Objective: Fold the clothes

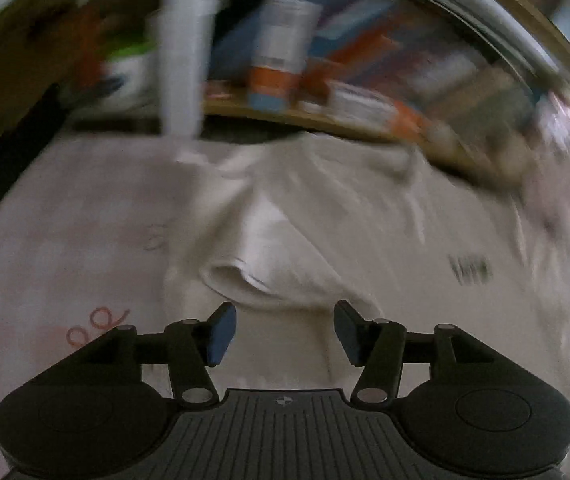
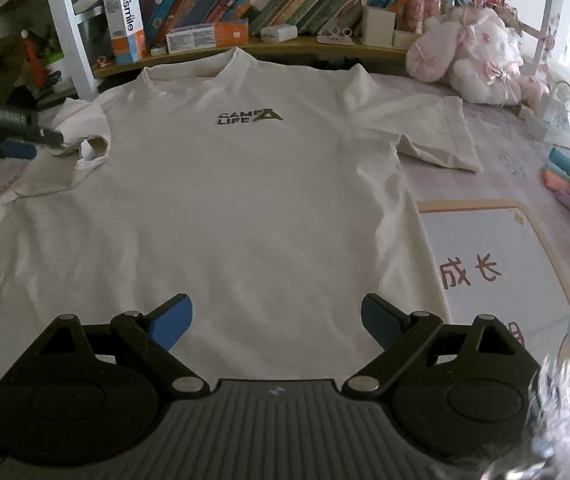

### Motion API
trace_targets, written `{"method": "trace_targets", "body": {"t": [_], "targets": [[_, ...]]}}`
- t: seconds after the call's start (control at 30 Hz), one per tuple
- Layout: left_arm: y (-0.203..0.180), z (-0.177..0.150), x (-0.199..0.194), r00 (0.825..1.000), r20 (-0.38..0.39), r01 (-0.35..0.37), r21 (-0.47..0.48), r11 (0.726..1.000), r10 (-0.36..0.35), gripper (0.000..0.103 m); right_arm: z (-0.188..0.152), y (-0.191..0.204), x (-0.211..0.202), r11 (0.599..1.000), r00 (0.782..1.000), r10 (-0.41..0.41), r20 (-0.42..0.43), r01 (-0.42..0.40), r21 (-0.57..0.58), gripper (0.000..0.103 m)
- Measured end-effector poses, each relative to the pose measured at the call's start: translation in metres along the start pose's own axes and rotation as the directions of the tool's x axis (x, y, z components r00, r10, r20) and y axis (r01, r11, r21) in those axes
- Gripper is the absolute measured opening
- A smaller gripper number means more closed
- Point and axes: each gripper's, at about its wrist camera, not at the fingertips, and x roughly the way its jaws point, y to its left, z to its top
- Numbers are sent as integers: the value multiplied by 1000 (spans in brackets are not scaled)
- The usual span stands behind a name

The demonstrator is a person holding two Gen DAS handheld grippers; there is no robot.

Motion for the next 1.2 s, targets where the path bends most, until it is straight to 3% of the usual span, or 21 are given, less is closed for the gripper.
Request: {"method": "trace_targets", "body": {"t": [0.07,0.17,0.23,0.27,0.3,0.33,0.37,0.43,0.5,0.6,0.7,0.77,0.83,1.03,1.17,1.2], "targets": [[22,10,14,1000,-11,-7,-167,986,6,54,0,-1,0,1000,1000,1,-2,-1,-3,92],[46,13,32,1000,-9,19,-373,928,-24,53,0,-3,1,1000,1000,-1,-7,1,-5,92],[53,13,40,1000,10,24,-449,893,-22,48,-1,-5,1,1000,1000,-4,-11,4,0,92],[50,15,43,999,30,52,-473,879,-43,36,-1,-6,2,1000,1000,-6,-14,6,4,92],[47,17,45,997,51,81,-497,864,-64,33,-2,-8,2,1000,1000,-10,-15,10,8,92],[41,20,48,993,72,121,-510,851,-98,33,-1,-10,3,1000,1000,-13,-16,13,16,92],[26,25,52,976,88,217,-477,852,-199,33,-1,-12,4,1000,1000,-16,-17,16,23,92],[-4,34,61,917,101,393,-398,829,-386,36,0,-14,6,999,1000,-18,-24,19,36,92],[-30,45,62,894,28,439,-256,861,-447,37,1,-14,7,999,999,-20,-31,21,44,92],[-12,55,50,930,60,367,-207,907,-362,37,1,-13,8,999,999,-17,-30,18,33,92],[36,64,41,985,92,166,-225,960,-148,37,-1,-12,8,1000,999,-20,-38,21,24,92],[66,72,41,996,86,5,-217,976,13,35,-2,-12,10,999,998,-27,-49,28,26,92],[85,81,50,995,50,-70,-197,978,81,35,-4,-11,11,999,997,-34,-63,36,28,92],[96,104,84,999,31,-19,-172,985,25,35,-7,7,14,999,995,-49,-88,47,-24,92],[91,112,109,999,-37,-13,-104,994,10,33,-12,12,15,998,991,-70,-114,69,-10,92],[93,112,110,999,-42,-1,-90,996,-2,18,-14,13,16,997,989,-76,-125,76,-5,92]]}}
